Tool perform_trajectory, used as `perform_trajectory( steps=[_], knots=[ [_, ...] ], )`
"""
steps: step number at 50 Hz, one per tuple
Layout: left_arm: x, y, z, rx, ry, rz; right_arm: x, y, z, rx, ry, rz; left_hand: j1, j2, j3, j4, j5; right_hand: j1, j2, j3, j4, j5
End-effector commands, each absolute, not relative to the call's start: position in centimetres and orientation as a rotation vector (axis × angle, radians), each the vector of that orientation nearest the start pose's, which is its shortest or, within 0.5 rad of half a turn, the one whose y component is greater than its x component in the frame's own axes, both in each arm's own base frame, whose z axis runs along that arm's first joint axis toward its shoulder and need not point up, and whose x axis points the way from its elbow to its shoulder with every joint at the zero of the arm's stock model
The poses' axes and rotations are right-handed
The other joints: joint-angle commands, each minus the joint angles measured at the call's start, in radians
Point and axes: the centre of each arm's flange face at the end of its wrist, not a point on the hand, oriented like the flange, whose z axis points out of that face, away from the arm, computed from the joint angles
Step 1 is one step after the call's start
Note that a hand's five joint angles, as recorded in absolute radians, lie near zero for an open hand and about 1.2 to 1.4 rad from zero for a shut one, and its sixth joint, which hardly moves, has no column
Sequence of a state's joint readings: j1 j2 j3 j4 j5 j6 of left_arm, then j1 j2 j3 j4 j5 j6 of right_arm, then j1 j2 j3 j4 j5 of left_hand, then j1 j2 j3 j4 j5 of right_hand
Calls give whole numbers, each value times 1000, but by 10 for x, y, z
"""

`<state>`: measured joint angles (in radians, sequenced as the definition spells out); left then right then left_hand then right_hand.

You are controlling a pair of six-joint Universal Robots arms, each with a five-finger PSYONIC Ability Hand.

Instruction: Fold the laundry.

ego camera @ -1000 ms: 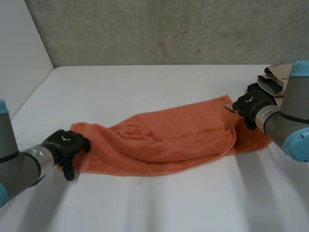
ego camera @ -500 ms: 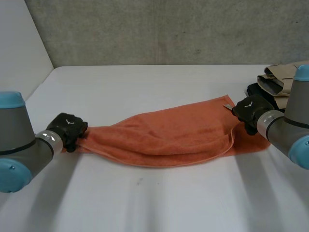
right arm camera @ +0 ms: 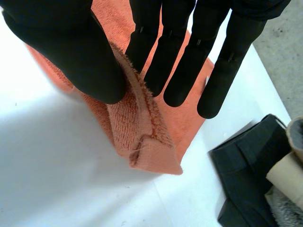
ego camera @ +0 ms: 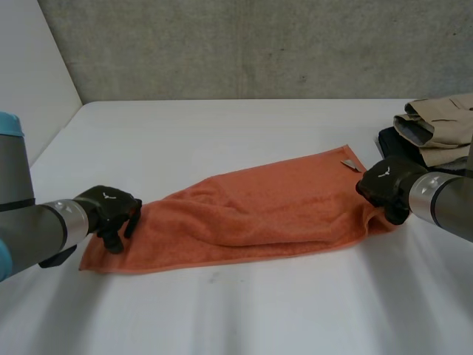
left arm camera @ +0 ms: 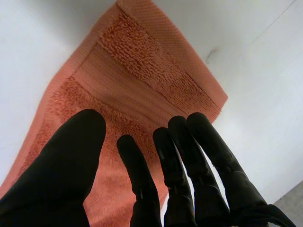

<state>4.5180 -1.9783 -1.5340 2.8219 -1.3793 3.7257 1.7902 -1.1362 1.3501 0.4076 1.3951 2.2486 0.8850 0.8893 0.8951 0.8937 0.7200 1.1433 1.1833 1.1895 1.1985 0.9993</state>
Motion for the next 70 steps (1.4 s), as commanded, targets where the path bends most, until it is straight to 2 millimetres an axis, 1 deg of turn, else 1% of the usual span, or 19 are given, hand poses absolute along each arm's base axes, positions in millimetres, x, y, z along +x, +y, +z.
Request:
perform_trajectory(
  steps=[1,5,10,15,21,26,33,41,45,48,52,53,55,59,62,63,66,67,70],
  knots=[
    [-211,-285,156,1206,2564,-1358,213,-301,196,-1638,2439,-1507,66,61,56,57,56,253,213,207,198,222],
    [-211,-283,155,1204,2563,-1350,210,-302,194,-1627,2447,-1505,-31,-35,-41,-40,-41,253,213,207,198,222],
    [-213,-269,161,1230,2551,-1376,207,-304,193,-1616,2452,-1523,-345,-349,-355,-354,-355,253,213,207,198,222],
    [-215,-259,167,1246,2491,-1438,207,-303,191,-1615,2446,-1520,-451,-455,-461,-460,-461,253,213,207,198,222],
    [-211,-263,158,1263,2433,-1425,209,-299,186,-1621,2431,-1513,-557,-561,-567,-566,-567,253,213,207,198,222],
    [-204,-275,153,1250,2409,-1409,213,-297,182,-1631,2415,-1509,-343,-347,-353,-352,-353,253,213,207,198,222],
    [-205,-285,150,1235,2394,-1427,214,-294,178,-1636,2412,-1499,-193,-198,-204,-202,-203,253,213,207,198,222],
    [-205,-292,143,1221,2362,-1444,211,-296,179,-1627,2421,-1509,-208,-212,-218,-216,-217,253,213,207,198,222],
    [-207,-290,143,1239,2358,-1439,210,-296,179,-1630,2420,-1512,-316,-320,-326,-325,-326,253,213,207,198,222],
    [-208,-289,142,1244,2354,-1438,211,-296,180,-1630,2418,-1515,-305,-309,-315,-313,-314,253,213,207,198,222],
    [-209,-292,139,1247,2355,-1437,213,-297,180,-1636,2405,-1521,-27,-31,-37,-35,-36,253,213,207,198,222],
    [-209,-295,137,1250,2351,-1435,214,-298,179,-1638,2400,-1525,262,258,252,253,252,253,213,207,198,222],
    [-209,-299,137,1249,2343,-1438,216,-299,178,-1641,2392,-1539,510,506,500,501,501,253,213,207,198,222],
    [-212,-314,150,1223,2286,-1496,222,-307,176,-1658,2365,-1591,511,507,501,503,502,253,213,207,198,222],
    [-217,-332,178,1181,2205,-1610,229,-323,181,-1661,2329,-1719,511,507,501,503,502,253,213,207,198,222],
    [-221,-343,198,1150,2144,-1689,231,-329,184,-1653,2319,-1771,511,507,501,503,502,253,213,207,198,222],
    [-226,-361,236,1082,2033,-1830,237,-362,215,-1551,2243,-2108,511,507,501,503,502,253,213,207,198,222],
    [-228,-372,267,1018,1950,-1935,240,-379,239,-1450,2179,-2319,511,507,501,503,502,253,213,207,198,222],
    [-231,-385,315,915,1811,-2106,243,-401,285,-1229,2025,-2656,511,507,501,503,502,253,213,207,198,222]
  ],
)
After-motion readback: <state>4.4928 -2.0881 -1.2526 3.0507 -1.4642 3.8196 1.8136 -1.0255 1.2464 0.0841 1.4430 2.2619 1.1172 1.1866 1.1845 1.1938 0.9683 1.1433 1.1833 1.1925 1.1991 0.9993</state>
